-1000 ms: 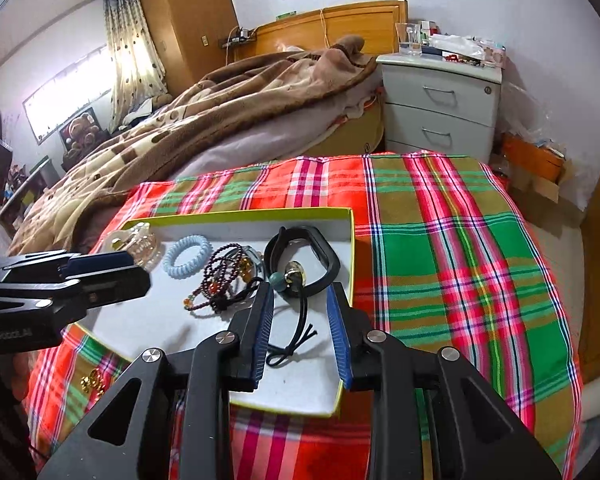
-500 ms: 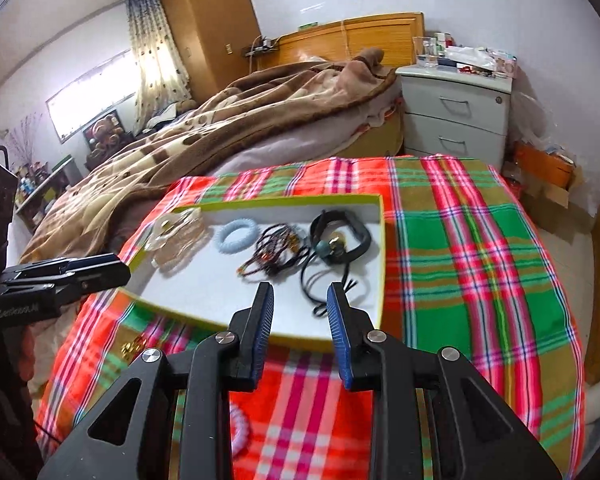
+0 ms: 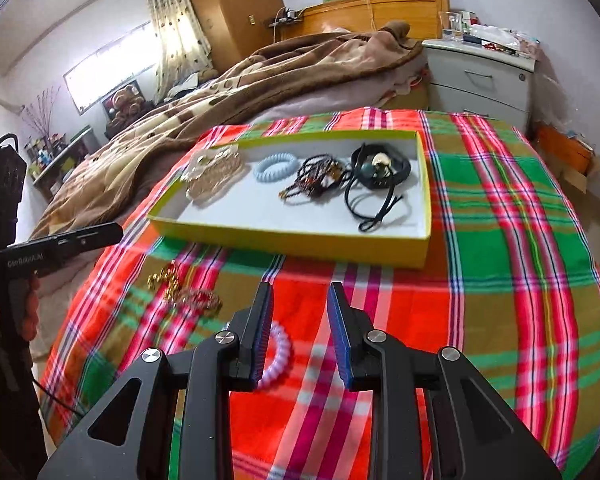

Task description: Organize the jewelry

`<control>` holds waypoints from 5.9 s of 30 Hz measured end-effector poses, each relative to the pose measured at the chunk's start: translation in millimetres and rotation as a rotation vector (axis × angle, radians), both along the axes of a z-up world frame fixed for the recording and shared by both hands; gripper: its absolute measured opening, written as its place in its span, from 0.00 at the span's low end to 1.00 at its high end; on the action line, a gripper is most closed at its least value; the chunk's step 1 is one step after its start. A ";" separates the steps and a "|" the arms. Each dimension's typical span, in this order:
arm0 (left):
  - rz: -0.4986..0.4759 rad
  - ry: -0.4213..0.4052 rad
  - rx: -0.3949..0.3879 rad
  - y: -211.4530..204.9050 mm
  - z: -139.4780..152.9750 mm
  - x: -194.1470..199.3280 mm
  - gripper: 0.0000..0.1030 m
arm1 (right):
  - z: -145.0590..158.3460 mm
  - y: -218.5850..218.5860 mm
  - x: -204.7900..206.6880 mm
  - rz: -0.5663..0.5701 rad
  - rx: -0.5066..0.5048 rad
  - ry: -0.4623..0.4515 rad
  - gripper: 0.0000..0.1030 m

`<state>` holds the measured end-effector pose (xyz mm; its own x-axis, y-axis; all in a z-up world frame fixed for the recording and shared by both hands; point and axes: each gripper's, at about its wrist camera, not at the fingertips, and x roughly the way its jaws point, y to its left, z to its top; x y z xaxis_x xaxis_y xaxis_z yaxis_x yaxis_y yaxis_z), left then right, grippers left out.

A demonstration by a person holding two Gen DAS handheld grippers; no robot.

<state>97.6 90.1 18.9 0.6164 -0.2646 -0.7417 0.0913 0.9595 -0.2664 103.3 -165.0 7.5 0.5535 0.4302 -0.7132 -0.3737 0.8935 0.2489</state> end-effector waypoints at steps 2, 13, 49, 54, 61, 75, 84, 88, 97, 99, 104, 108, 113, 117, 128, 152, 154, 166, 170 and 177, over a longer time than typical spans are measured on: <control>0.013 0.002 -0.009 5.8 -2.5 -4.7 0.43 | -2.8 1.5 -3.0 0.016 0.005 0.016 0.34; 0.016 0.016 -0.045 12.0 -13.5 -17.0 0.43 | -17.7 26.9 -5.3 0.039 -0.119 0.042 0.47; -0.057 0.100 0.131 -51.2 -37.7 20.7 0.43 | -14.4 5.0 -9.5 -0.039 -0.098 -0.020 0.09; -0.061 0.107 0.153 -57.2 -39.6 21.8 0.43 | -15.0 3.0 -7.3 -0.038 -0.088 -0.017 0.09; -0.061 0.106 0.185 -62.2 -40.9 24.5 0.42 | -14.4 1.2 -6.6 -0.042 -0.078 -0.019 0.09; -0.028 0.092 0.228 -53.5 -39.9 18.4 0.21 | -13.4 -0.8 -6.0 -0.048 -0.077 -0.023 0.09; 0.044 0.087 0.213 -26.0 -37.6 11.2 0.21 | -12.4 1.0 -8.4 -0.047 -0.077 -0.027 0.09; 0.058 0.091 0.197 -17.2 -38.5 10.3 0.21 | -10.9 1.6 -9.6 -0.047 -0.074 -0.032 0.09; 0.061 0.052 0.136 -8.9 -25.6 7.7 0.21 | -7.2 3.1 -9.6 -0.046 -0.073 -0.037 0.09; 0.062 0.047 0.135 -8.7 -23.3 7.3 0.21 | -5.9 3.6 -9.1 -0.048 -0.072 -0.038 0.09; 0.048 0.017 0.131 -12.2 -12.0 4.0 0.21 | 2.0 5.0 -9.4 -0.050 -0.069 -0.053 0.09; 0.032 -0.022 0.146 -16.7 0.4 0.3 0.21 | 10.7 7.0 -8.6 -0.053 -0.067 -0.072 0.09; 0.022 -0.062 0.148 -16.9 14.0 0.4 0.21 | 21.0 8.4 -3.8 -0.058 -0.062 -0.094 0.09; 0.016 -0.085 0.160 -18.6 22.8 4.1 0.21 | 29.6 11.1 2.2 -0.059 -0.058 -0.110 0.09; -0.038 -0.098 0.108 -30.8 36.7 43.6 0.21 | 40.7 24.7 47.4 -0.064 -0.059 -0.114 0.09; -0.118 0.037 0.100 -71.4 -12.6 119.0 0.21 | -4.5 22.5 106.1 -0.023 -0.149 0.036 0.09; -0.117 0.048 0.104 -73.1 -16.4 121.3 0.21 | -5.7 21.5 106.1 -0.015 -0.156 0.040 0.09; -0.117 0.071 0.135 -78.1 -27.1 125.1 0.21 | -11.6 15.7 108.5 -0.028 -0.196 0.050 0.09; -0.114 0.079 0.141 -79.9 -29.8 125.7 0.21 | -12.4 13.9 108.9 -0.036 -0.208 0.051 0.09; -0.106 0.091 0.139 -80.0 -34.4 128.3 0.21 | -13.4 12.6 109.0 -0.042 -0.214 0.054 0.09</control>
<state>225.9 10.1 -15.5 0.5191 -0.2158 -0.8270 0.1754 0.9739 -0.1440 212.3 -152.4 -5.9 0.5267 0.2435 -0.8145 -0.3262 0.9426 0.0709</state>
